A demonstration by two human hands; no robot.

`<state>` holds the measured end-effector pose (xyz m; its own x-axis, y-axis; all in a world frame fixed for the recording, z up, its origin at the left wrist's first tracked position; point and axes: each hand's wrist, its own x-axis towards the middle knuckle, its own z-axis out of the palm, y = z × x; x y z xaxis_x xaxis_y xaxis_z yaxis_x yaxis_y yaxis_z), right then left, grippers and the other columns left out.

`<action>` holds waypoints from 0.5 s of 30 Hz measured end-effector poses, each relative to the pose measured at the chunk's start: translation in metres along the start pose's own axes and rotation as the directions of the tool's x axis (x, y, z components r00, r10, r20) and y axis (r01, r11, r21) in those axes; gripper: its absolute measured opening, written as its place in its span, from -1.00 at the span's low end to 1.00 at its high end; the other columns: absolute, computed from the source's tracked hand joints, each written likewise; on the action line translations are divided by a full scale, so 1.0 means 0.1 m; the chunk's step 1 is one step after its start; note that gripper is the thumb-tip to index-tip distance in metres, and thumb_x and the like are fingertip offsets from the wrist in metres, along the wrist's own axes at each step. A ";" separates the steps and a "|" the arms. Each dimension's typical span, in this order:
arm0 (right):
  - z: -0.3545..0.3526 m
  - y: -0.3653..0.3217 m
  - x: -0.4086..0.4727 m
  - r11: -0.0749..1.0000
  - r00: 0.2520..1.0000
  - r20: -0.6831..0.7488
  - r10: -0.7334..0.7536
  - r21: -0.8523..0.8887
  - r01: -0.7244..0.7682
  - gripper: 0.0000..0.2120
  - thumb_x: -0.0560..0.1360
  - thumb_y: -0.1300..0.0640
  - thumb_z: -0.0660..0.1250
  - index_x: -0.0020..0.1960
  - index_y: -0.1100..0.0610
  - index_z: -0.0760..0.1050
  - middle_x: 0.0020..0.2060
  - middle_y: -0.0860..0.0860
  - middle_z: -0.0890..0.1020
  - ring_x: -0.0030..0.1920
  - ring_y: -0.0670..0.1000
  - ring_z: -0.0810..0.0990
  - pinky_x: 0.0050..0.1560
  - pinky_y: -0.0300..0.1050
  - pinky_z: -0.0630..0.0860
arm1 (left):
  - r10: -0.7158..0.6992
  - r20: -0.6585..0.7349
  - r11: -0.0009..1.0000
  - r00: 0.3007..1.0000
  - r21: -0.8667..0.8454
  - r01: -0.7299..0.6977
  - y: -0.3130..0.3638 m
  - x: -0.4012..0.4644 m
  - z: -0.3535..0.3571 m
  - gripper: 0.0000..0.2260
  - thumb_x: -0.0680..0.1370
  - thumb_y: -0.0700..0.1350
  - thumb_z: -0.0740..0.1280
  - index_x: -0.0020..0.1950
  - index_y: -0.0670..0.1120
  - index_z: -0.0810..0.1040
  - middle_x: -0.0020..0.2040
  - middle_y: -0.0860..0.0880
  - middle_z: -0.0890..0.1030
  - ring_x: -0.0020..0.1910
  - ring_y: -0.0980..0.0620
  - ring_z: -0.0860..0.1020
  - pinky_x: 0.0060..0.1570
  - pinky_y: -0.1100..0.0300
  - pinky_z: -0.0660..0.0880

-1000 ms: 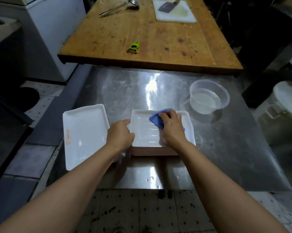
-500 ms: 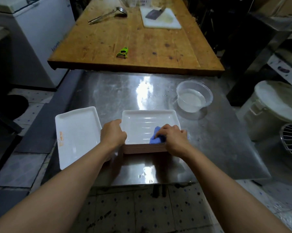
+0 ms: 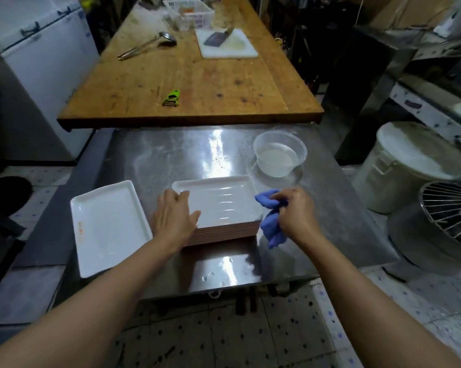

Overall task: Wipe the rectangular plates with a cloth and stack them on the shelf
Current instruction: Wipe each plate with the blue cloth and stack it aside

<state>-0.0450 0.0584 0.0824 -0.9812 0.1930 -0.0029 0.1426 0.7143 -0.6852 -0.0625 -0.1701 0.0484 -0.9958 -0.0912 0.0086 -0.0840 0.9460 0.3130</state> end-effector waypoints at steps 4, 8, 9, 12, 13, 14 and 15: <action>-0.08 0.11 -0.02 0.979 0.990 -0.051 0.133 0.165 -0.123 -0.65 0.41 0.48 0.19 -0.07 0.17 0.65 -0.21 -0.01 0.60 -0.16 -0.08 0.56 -0.15 -0.38 0.39 | 0.353 -0.028 0.936 0.935 0.019 -0.352 0.14 -0.10 0.18 -0.76 0.39 -0.01 0.50 -0.01 -0.09 0.66 0.06 -0.10 0.53 0.08 -0.14 0.48 -0.08 0.04 0.42; -0.08 0.20 -0.08 0.960 0.979 -0.008 0.201 0.202 -0.196 -0.66 0.41 0.45 0.21 -0.04 0.15 0.65 -0.14 0.00 0.64 -0.04 0.00 0.60 0.05 -0.14 0.52 | 0.422 0.004 0.891 0.907 0.181 -0.415 0.27 -0.10 0.27 -0.77 0.09 -0.26 0.63 -0.41 -0.11 0.60 -0.30 -0.03 0.54 -0.30 -0.10 0.54 -0.45 0.24 0.22; -0.08 0.22 -0.08 0.954 0.977 -0.008 0.214 0.217 -0.207 -0.66 0.41 0.45 0.20 -0.05 0.14 0.65 -0.13 0.00 0.64 -0.03 0.01 0.61 0.08 -0.11 0.53 | 0.422 -0.011 0.886 0.906 0.217 -0.410 0.29 -0.09 0.29 -0.75 0.07 -0.31 0.60 -0.45 -0.11 0.58 -0.35 -0.01 0.52 -0.35 -0.07 0.52 -0.48 0.26 0.16; -0.08 0.27 -0.12 0.943 0.969 -0.010 0.249 0.231 -0.240 -0.65 0.43 0.45 0.20 -0.06 0.11 0.65 -0.11 0.00 0.64 -0.04 0.00 0.60 0.04 -0.17 0.51 | 0.430 -0.027 0.879 0.902 0.241 -0.412 0.29 -0.09 0.32 -0.74 0.07 -0.34 0.58 -0.47 -0.07 0.57 -0.41 0.04 0.50 -0.38 -0.02 0.51 -0.53 0.31 0.11; -0.08 0.29 -0.13 0.940 0.967 -0.010 0.253 0.239 -0.243 -0.65 0.43 0.45 0.20 -0.06 0.11 0.65 -0.11 0.00 0.63 -0.05 -0.01 0.59 0.01 -0.20 0.49 | 0.437 -0.028 0.879 0.899 0.226 -0.420 0.29 -0.09 0.31 -0.75 0.09 -0.33 0.59 -0.47 -0.07 0.58 -0.40 0.04 0.51 -0.38 -0.02 0.51 -0.53 0.33 0.10; -0.09 0.28 -0.16 0.937 0.965 -0.008 0.263 0.242 -0.254 -0.65 0.44 0.45 0.20 -0.06 0.11 0.65 -0.12 -0.01 0.62 -0.06 -0.02 0.59 -0.02 -0.22 0.46 | 0.444 -0.029 0.879 0.895 0.204 -0.430 0.28 -0.10 0.29 -0.76 0.12 -0.32 0.59 -0.46 -0.06 0.59 -0.40 0.05 0.52 -0.38 -0.02 0.52 -0.53 0.34 0.09; -0.10 0.29 -0.17 0.934 0.965 -0.013 0.263 0.253 -0.251 -0.65 0.44 0.45 0.20 -0.07 0.10 0.65 -0.13 -0.02 0.62 -0.07 -0.03 0.58 -0.05 -0.23 0.45 | 0.455 -0.034 0.878 0.890 0.183 -0.442 0.27 -0.11 0.27 -0.77 0.14 -0.32 0.58 -0.45 -0.07 0.59 -0.39 0.04 0.53 -0.37 -0.03 0.52 -0.52 0.36 0.08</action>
<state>-0.0231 0.0824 0.0697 -0.9075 0.3827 -0.1734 0.3466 0.4486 -0.8238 -0.0547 -0.1347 0.0311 -0.9231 0.3385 0.1827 0.3595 0.9280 0.0973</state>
